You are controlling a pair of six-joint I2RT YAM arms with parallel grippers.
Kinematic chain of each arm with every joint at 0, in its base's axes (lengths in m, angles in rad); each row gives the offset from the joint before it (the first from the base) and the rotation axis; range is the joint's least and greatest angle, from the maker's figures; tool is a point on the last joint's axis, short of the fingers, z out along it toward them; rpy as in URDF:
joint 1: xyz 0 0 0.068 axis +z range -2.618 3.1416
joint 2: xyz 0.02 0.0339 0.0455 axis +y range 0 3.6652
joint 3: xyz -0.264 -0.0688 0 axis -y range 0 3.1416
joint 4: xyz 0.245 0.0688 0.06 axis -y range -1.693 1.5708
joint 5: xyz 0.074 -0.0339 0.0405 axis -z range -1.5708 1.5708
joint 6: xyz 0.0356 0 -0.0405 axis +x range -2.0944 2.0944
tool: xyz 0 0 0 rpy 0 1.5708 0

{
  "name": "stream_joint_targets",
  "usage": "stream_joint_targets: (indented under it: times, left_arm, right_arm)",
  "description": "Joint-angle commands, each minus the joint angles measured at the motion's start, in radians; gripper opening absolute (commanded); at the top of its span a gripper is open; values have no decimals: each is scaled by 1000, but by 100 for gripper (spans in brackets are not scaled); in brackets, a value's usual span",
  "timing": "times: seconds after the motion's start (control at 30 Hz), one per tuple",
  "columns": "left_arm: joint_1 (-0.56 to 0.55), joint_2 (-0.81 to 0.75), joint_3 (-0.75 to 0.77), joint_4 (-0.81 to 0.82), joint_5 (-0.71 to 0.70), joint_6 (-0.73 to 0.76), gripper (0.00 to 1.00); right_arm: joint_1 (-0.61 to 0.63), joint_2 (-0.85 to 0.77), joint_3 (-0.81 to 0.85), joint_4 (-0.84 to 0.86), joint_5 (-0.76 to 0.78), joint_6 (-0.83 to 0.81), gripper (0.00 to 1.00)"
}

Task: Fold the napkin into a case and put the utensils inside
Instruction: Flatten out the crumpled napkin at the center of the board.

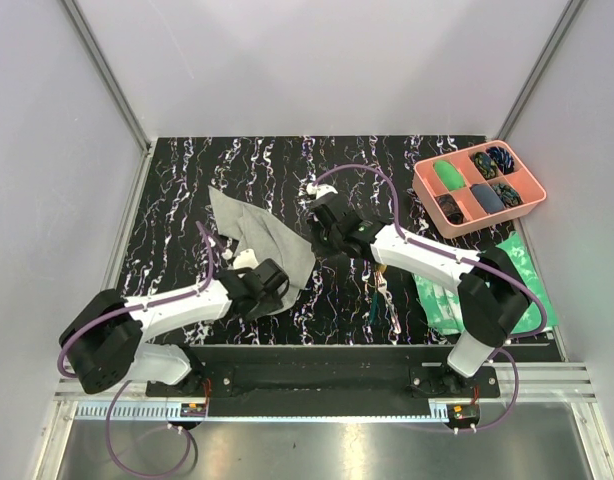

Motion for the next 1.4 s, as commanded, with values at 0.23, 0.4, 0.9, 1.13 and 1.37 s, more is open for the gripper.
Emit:
stream_joint_targets:
  times: [0.23, 0.4, 0.9, 1.13, 1.37]
  left_arm:
    - [-76, 63, 54, -150, -184, -121, 58]
    - [-76, 122, 38, -76, -155, -116, 57]
    - [-74, -25, 29, -64, -218, -37, 0]
    - [-55, -429, 238, 102, -364, 503, 0]
    - [18, -559, 596, 155, -358, 936, 0]
  right_arm:
    - [-16, -52, -25, 55, -31, 2, 0]
    - [-18, -60, -31, 56, -29, 1, 0]
    - [-67, -129, -48, 53, 12, 24, 0]
    - [-154, -358, -63, 41, 110, 5, 0]
    - [-208, -621, 29, 7, 241, -85, 0]
